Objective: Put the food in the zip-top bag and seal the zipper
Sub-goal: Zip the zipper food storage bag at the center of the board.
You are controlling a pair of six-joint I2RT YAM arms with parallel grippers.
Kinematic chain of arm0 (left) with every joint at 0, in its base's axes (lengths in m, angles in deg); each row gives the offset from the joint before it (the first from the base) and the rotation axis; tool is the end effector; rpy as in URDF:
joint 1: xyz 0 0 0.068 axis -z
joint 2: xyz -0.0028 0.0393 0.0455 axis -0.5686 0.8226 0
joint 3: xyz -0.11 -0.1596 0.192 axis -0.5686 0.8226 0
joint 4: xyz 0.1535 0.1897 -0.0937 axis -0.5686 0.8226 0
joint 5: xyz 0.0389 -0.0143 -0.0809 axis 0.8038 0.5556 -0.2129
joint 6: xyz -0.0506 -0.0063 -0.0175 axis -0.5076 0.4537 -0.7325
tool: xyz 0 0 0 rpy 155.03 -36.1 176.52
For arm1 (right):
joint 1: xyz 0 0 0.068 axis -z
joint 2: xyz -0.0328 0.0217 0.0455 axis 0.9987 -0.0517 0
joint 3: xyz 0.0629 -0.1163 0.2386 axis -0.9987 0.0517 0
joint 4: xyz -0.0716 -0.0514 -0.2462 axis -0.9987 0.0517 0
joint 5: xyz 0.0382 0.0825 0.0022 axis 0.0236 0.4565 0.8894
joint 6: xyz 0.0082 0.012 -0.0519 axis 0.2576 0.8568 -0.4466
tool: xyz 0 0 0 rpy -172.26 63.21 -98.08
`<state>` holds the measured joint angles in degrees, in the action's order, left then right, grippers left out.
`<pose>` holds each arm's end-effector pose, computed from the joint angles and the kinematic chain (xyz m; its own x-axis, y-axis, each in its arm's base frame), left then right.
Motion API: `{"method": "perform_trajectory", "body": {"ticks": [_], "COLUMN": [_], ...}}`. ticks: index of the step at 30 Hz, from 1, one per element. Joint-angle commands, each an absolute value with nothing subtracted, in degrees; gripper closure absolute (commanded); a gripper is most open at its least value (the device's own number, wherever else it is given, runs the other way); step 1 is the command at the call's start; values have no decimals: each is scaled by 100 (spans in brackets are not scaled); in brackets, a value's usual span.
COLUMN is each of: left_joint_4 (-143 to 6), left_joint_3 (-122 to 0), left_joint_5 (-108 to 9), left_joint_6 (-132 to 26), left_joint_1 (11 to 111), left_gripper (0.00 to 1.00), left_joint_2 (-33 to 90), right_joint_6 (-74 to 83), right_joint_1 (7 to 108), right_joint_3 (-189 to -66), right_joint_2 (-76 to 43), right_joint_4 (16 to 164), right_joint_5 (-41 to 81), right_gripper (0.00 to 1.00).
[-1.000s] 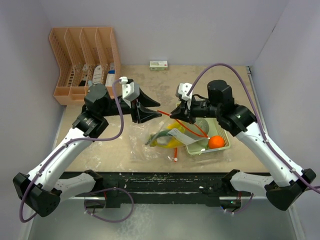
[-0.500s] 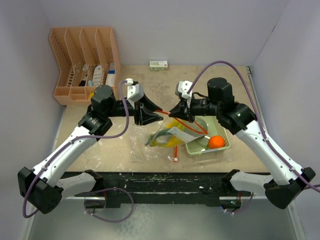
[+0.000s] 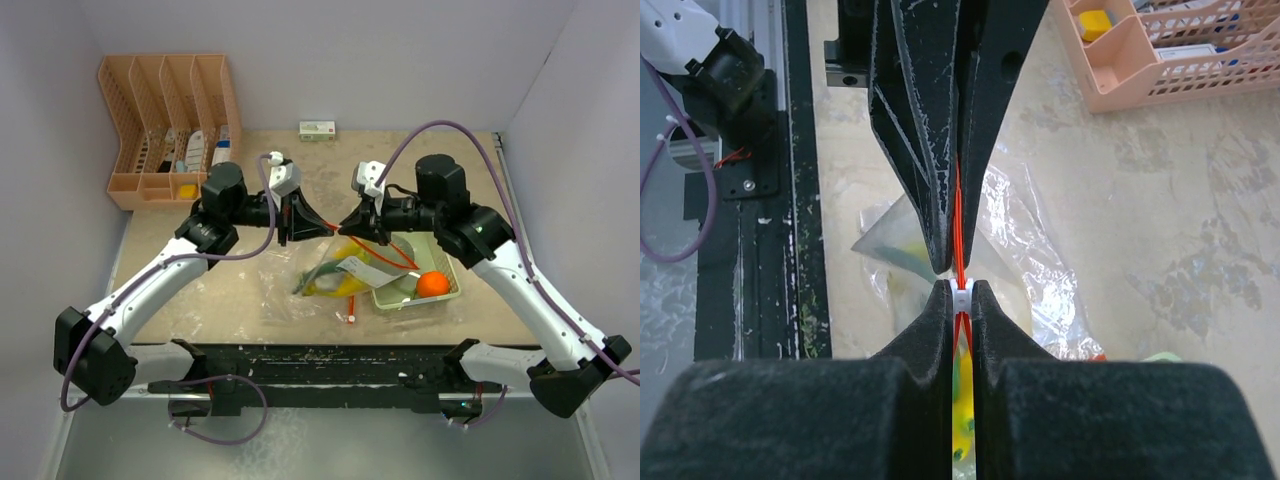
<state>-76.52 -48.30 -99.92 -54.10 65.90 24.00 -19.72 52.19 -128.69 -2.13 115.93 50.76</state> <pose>0.2212 -0.1697 0.3713 -0.2358 0.0119 -0.9717 0.9718 0.0078 -0.2357 0.1878 0.1577 0.4296 0.0561 -0.2457 -0.9677 -0.9638 0.2396 -0.1167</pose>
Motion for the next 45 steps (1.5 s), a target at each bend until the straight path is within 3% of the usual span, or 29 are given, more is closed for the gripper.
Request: {"method": "perform_trajectory", "body": {"ticks": [1,4,8,17,30,37,38,40,41,42,45], "left_joint_4": [-7683,-6921,-7047,-6982,-5496,-5439,-5513,-5639,-5752,-5845,-6156], "left_joint_3": [-5381,-5807,-5897,-6306,-7190,-7250,-7210,-7127,-7074,-7028,-6960], "left_joint_5": [-10729,-10309,-9940,-9931,-9459,-9330,-9298,-9071,-8938,-8754,-8052], "left_joint_6": [-5431,-5140,-5174,-5373,-4249,-4256,-4335,-4598,-4717,-4874,-5314], "left_joint_1": [6568,6527,6380,5782,4716,4625,4624,4625,4625,4625,4625], "left_gripper": [100,100,100,100,100,100,100,100,100,100,100], "left_joint_2": [2534,2488,2160,1865,1689,1765,1781,1824,1851,1884,2086], "right_joint_6": [-1928,-1934,-1972,-2054,-2226,-1954,-1836,-1568,-1381,-1173,-641], "right_joint_1": [5229,5225,5226,5301,5651,5673,5672,5671,5671,5673,5671], "right_joint_3": [-13205,-13132,-12893,-12301,-11776,-11687,-11746,-11909,-11985,-12073,-12591], "right_joint_2": [-137,-89,70,360,855,913,913,913,918,909,654], "right_joint_4": [11281,11290,11279,11278,11521,11478,11408,11249,11118,11003,11124], "right_joint_5": [5094,4907,4410,3915,3491,2181,2044,1873,1769,1641,1443], "right_gripper": [100,100,100,100,100,100,92,33,12,2,0]}}
